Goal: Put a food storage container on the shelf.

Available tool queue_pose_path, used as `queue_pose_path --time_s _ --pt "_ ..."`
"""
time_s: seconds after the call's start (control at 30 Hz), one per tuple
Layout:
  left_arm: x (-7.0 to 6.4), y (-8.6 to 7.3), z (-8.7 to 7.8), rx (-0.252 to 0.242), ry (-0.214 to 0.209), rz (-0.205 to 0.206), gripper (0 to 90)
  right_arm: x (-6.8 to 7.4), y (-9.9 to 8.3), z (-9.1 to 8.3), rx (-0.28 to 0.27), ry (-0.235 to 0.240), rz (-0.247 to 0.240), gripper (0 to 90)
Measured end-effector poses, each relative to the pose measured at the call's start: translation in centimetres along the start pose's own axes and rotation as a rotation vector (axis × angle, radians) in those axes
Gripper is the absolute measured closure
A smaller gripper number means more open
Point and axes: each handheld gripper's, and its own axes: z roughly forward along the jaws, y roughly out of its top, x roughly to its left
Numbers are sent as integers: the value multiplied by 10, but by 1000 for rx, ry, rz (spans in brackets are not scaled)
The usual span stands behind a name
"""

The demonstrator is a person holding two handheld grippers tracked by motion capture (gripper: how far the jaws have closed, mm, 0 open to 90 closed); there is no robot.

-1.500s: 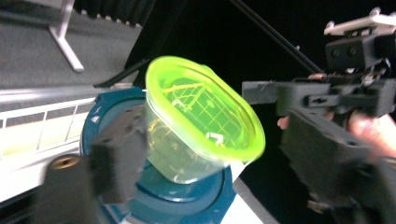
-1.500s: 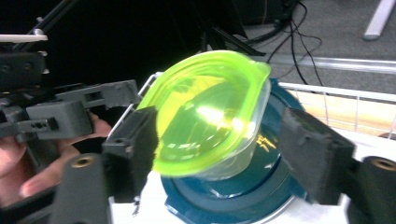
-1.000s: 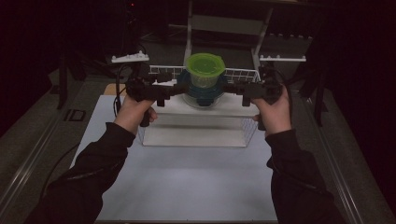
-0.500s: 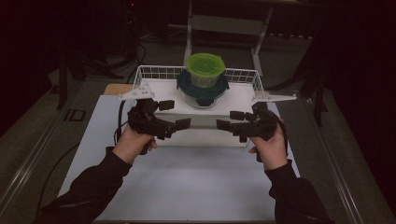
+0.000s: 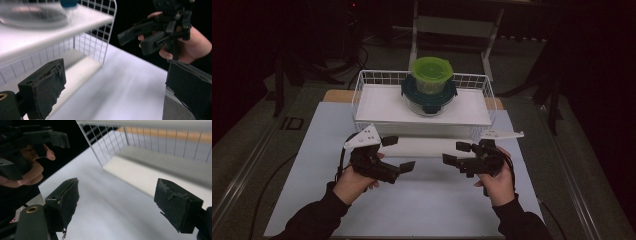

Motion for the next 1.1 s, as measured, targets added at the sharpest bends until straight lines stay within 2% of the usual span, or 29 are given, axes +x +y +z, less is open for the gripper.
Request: queue_pose_path --time_s 0.03,0.2,0.33,0.47,0.57,0.73,0.9,0.97,1.1 --pt "-2 -5 1 9 -4 3 20 -2 -13 3 17 -1 11 192" --pt "-10 -26 8 50 -22 22 20 -5 -34 6 27 -2 23 192" --pt "-12 -39 11 50 -35 3 20 -5 -49 5 30 -12 7 188" --pt "-14 -51 14 54 -34 15 20 -7 -66 7 41 -19 17 188" --pt "-14 -60 17 57 -41 8 20 -10 -77 7 50 -29 17 188" --pt "-14 -73 21 75 -41 12 20 -14 -91 6 57 -57 13 189" --pt "-15 -79 22 76 -37 38 20 -16 -97 6 57 -89 -8 189" --pt "-14 -81 22 74 -35 39 20 -18 -98 6 45 -84 -9 188" --pt "-12 -83 22 74 -35 34 20 -20 -100 9 57 -86 -5 188"
